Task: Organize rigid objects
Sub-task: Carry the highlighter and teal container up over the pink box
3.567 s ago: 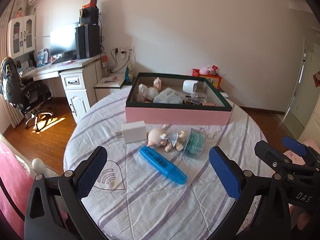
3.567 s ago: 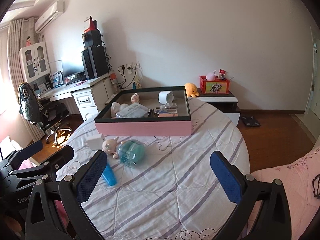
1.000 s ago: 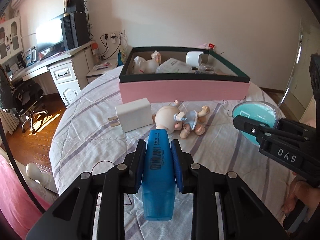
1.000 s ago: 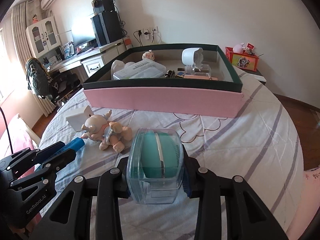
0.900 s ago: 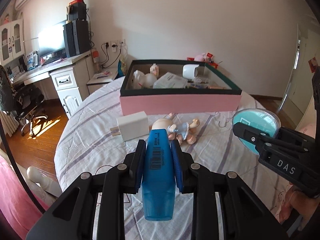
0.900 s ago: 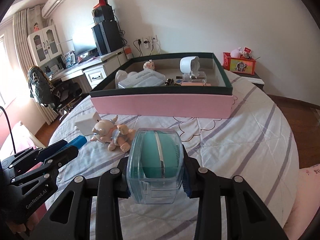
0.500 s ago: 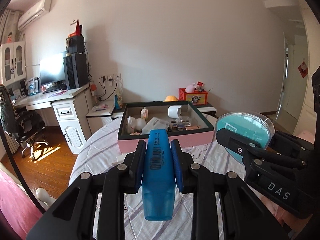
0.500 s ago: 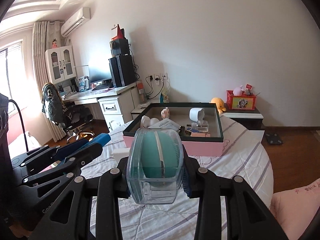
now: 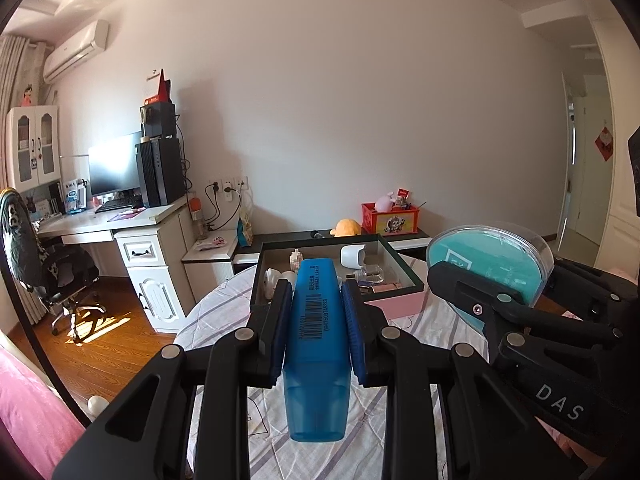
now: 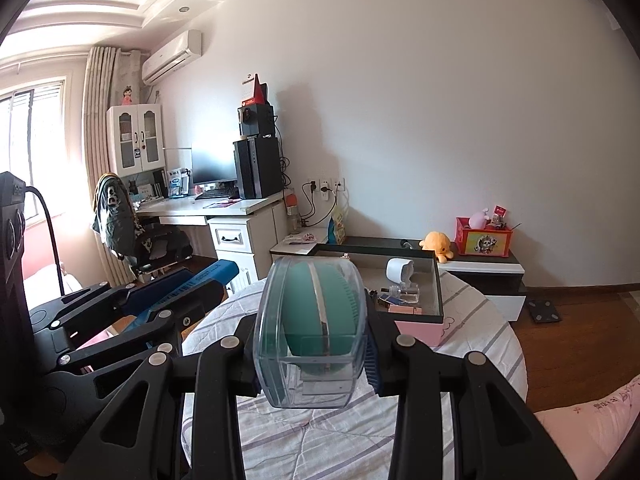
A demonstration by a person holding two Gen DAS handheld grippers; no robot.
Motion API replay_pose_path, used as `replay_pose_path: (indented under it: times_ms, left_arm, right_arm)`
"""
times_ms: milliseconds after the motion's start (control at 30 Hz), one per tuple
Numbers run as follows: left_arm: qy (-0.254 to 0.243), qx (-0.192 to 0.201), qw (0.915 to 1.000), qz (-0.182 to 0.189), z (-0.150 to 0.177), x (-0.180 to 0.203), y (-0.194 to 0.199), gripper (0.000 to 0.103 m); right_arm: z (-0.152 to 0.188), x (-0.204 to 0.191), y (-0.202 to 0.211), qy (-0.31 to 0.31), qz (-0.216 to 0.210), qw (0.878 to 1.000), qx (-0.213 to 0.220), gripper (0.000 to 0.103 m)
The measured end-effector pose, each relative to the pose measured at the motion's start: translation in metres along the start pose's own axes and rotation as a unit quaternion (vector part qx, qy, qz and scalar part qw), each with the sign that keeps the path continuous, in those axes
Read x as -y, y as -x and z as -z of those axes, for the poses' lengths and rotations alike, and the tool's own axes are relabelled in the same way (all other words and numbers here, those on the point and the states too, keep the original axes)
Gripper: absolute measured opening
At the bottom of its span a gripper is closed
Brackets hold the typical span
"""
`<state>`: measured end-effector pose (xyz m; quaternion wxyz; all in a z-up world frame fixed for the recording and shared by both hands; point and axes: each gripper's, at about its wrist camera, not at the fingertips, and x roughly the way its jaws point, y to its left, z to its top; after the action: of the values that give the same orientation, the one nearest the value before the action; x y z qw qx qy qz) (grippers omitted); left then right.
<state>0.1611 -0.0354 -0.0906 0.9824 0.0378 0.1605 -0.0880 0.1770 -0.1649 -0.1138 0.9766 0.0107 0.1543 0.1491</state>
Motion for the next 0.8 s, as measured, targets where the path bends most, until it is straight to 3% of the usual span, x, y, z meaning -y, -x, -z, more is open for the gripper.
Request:
replay_pose_path:
  times_ms: [200, 433, 667, 800]
  left_arm:
    - [-0.002, -0.004, 1.0, -0.004, -0.005, 0.0, -0.014, 0.026]
    - [-0.019, -0.017, 0.9996, -0.007, -0.018, 0.002, -0.058, 0.026]
    - [-0.041, -0.035, 0.9982, -0.024, -0.04, -0.002, -0.137, 0.026]
    - [-0.044, -0.069, 0.9965, -0.014, -0.052, -0.011, -0.198, 0.026]
  right_arm:
    - [-0.005, 0.0, -0.009, 0.006, -0.002, 1.0, -0.002, 0.038]
    - [-0.013, 0.015, -0.042, 0.003, -0.002, 1.0, -0.015, 0.038]
    - [-0.032, 0.035, -0.107, 0.015, 0.012, 0.999, -0.04, 0.038]
    - [-0.043, 0.053, -0.159, 0.019, 0.014, 0.998, -0.064, 0.038]
